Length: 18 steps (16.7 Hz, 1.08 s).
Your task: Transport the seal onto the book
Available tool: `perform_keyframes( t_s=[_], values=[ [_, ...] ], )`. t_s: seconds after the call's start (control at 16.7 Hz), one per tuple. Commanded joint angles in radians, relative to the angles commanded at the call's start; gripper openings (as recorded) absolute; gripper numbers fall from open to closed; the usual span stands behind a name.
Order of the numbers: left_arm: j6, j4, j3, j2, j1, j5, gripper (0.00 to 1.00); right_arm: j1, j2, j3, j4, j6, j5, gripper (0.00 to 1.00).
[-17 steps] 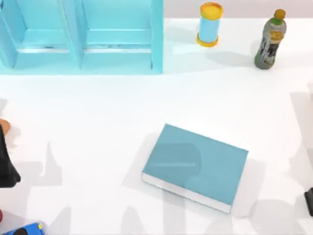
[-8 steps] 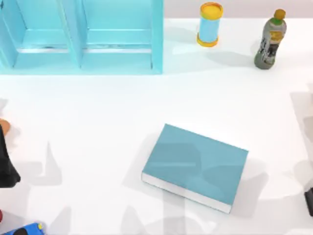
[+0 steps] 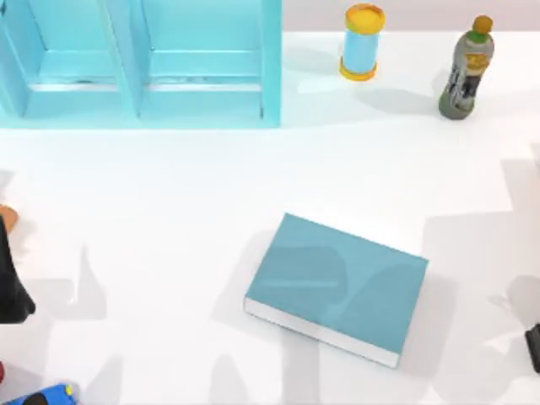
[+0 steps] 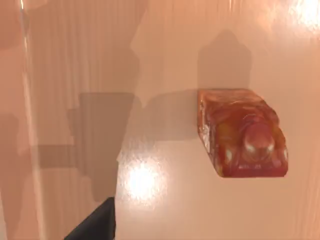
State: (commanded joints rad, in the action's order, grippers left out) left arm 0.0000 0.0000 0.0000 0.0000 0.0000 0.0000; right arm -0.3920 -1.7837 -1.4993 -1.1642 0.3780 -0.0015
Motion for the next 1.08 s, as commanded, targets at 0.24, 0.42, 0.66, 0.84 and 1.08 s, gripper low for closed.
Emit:
perform_keyframes(
  t_s=[0.24, 0.42, 0.66, 0.84, 1.08],
  values=[
    [0.0, 0.0, 0.0, 0.0, 0.0, 0.0, 1.0, -0.029, -0.124, -0.1, -0.088, 0.028, 0.002, 1.0],
    [0.0, 0.0, 0.0, 0.0, 0.0, 0.0, 1.0, -0.031, -0.129, -0.103, -0.092, 0.029, 0.002, 1.0],
    [0.0, 0.0, 0.0, 0.0, 0.0, 0.0, 1.0, -0.026, -0.13, -0.089, -0.075, 0.026, 0.002, 1.0],
    [0.0, 0.0, 0.0, 0.0, 0.0, 0.0, 1.0, -0.026, -0.151, -0.026, 0.007, 0.024, 0.002, 1.0],
    [0.0, 0.0, 0.0, 0.0, 0.0, 0.0, 1.0, -0.027, -0.192, 0.088, 0.162, 0.024, 0.002, 1.0]
  ],
)
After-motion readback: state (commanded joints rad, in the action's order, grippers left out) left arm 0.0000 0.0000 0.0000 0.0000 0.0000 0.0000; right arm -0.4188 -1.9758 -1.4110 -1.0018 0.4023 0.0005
